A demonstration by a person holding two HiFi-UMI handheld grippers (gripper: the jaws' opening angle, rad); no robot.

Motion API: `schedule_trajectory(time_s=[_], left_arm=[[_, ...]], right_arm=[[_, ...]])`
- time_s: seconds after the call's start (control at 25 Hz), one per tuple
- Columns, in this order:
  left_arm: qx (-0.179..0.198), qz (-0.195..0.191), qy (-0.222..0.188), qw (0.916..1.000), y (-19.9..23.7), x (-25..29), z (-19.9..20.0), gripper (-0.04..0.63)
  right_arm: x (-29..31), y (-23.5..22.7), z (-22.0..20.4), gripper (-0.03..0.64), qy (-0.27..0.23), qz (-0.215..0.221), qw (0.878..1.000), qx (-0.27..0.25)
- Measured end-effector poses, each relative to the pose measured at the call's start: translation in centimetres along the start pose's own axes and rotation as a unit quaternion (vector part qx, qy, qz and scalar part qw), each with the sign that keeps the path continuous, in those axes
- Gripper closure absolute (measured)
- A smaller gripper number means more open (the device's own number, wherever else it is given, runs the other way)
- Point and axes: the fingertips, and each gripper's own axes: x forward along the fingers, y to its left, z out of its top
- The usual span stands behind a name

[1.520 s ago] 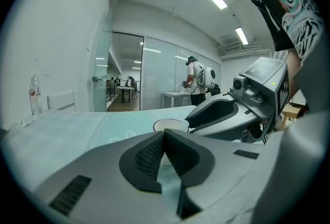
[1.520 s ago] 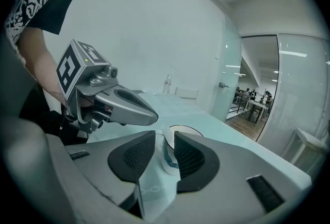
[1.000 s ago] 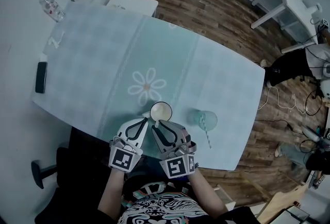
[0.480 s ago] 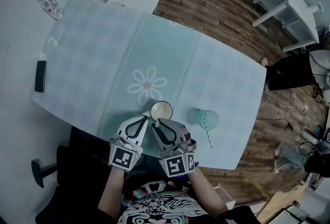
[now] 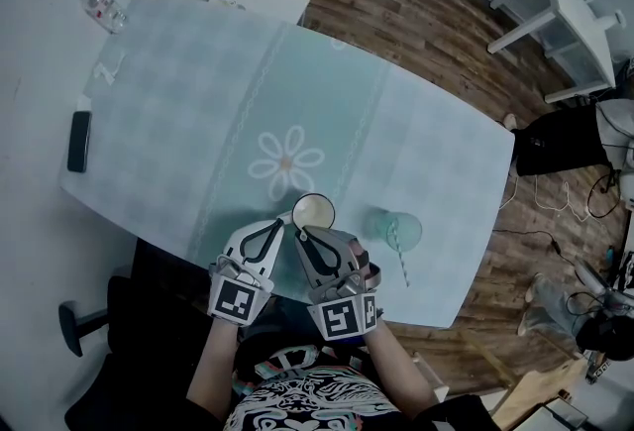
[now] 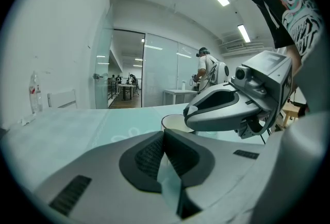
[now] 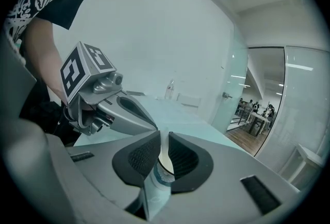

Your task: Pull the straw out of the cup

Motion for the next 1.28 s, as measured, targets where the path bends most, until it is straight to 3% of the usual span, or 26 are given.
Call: schedule_trajectory(time_s=[0.64,1.28], left_arm=[[0.000,0.004,-0.005,1.0000,0.2,0.0,0.7,0.586],[0.034,0.001,-0.020,0.9992,-1.2,-1.0,2.7,0.586]], right_arm=[[-0.3,-0.5,0.5,0.554,-0.002,-0.004,1.000,0.003],[-1.9,-1.2,2.5,0.554,-0.017,-0.031,0.999,-0.005]])
